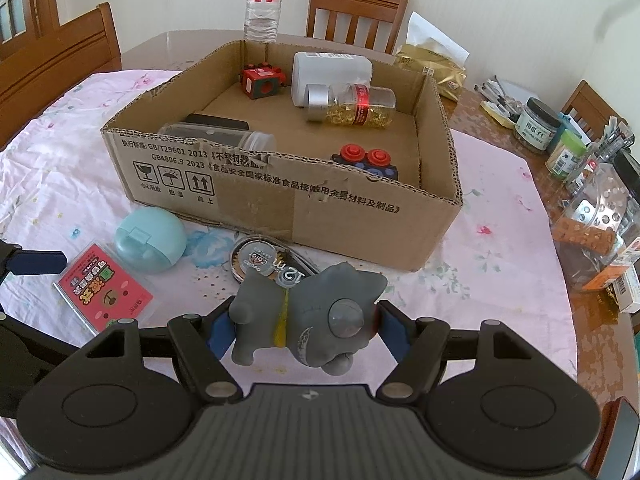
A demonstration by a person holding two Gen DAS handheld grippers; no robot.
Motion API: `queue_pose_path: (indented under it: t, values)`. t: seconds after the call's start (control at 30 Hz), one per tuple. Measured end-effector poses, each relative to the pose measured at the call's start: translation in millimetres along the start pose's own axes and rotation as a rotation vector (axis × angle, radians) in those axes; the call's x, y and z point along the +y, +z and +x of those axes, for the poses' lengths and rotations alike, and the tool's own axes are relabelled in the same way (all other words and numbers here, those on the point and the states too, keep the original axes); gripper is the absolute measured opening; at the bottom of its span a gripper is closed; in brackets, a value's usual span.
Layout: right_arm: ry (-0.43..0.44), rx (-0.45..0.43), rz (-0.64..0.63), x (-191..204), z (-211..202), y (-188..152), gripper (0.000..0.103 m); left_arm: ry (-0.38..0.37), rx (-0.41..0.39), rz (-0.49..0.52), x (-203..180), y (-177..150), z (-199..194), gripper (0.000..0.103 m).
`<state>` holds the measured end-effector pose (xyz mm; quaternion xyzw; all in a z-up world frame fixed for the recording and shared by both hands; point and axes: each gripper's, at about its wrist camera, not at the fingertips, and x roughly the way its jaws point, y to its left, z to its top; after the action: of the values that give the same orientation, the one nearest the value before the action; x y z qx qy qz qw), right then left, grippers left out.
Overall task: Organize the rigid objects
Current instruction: 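Close the left tool on the red card pack while the right tool lifts the grey toy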
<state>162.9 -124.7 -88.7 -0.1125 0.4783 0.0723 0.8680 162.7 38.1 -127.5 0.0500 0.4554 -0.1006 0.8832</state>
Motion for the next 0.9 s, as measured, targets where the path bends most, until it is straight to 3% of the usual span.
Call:
queue_pose_path:
  t: [0.37, 0.63, 0.9]
  values:
    - [-0.001, -0.002, 0.002, -1.0, -0.5, 0.3, 0.077, -0.015, -0.02, 0.019, -4.0, 6.4, 3.1, 0.093]
    - [0.0, -0.006, 0.004, -1.7, -2.9, -0.2, 0.077, -0.086, -0.019, 0.114, 5.0, 6.2, 2.8, 0.093]
    - [0.004, 0.001, 0.001, -0.7, -4.0, -0.4, 0.077, -0.076, -0.006, 0.094, 3.7, 8.3, 3.3, 0.09]
